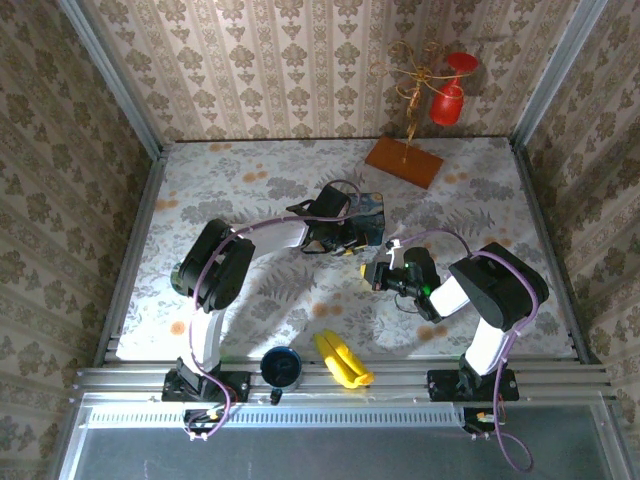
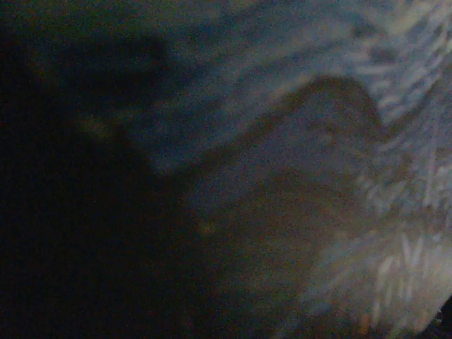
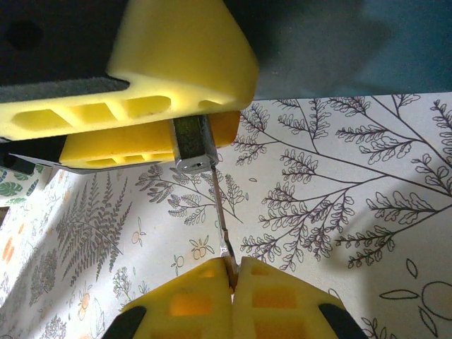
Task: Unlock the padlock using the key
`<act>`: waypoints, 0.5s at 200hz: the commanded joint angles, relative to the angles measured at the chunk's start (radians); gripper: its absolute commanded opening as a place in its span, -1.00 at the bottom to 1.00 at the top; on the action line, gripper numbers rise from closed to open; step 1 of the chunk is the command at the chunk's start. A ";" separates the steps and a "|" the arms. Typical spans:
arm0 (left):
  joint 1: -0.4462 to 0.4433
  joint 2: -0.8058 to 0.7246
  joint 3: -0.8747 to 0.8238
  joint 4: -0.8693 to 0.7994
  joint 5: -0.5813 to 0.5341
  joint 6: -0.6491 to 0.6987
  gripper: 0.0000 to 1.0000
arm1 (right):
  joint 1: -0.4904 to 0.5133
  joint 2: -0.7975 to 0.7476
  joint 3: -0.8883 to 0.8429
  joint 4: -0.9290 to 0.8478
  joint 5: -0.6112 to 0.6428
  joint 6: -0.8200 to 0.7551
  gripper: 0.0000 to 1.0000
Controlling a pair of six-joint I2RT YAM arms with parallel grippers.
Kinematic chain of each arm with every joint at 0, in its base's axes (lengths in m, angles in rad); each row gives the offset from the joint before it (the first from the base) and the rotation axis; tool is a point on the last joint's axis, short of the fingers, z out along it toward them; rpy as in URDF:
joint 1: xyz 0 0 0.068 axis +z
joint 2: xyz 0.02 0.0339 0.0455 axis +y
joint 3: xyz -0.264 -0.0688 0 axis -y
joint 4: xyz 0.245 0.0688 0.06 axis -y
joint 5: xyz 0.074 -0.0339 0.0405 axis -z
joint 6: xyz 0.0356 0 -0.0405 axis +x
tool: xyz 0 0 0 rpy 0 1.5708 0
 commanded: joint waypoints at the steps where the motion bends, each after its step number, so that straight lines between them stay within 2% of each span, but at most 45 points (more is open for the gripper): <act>1: 0.001 -0.012 -0.011 -0.015 0.035 -0.011 -1.00 | 0.003 -0.024 0.023 0.025 0.019 0.007 -1.00; 100: 0.001 -0.026 -0.025 -0.011 0.035 -0.010 -1.00 | -0.003 -0.081 0.020 -0.023 0.051 0.029 -1.00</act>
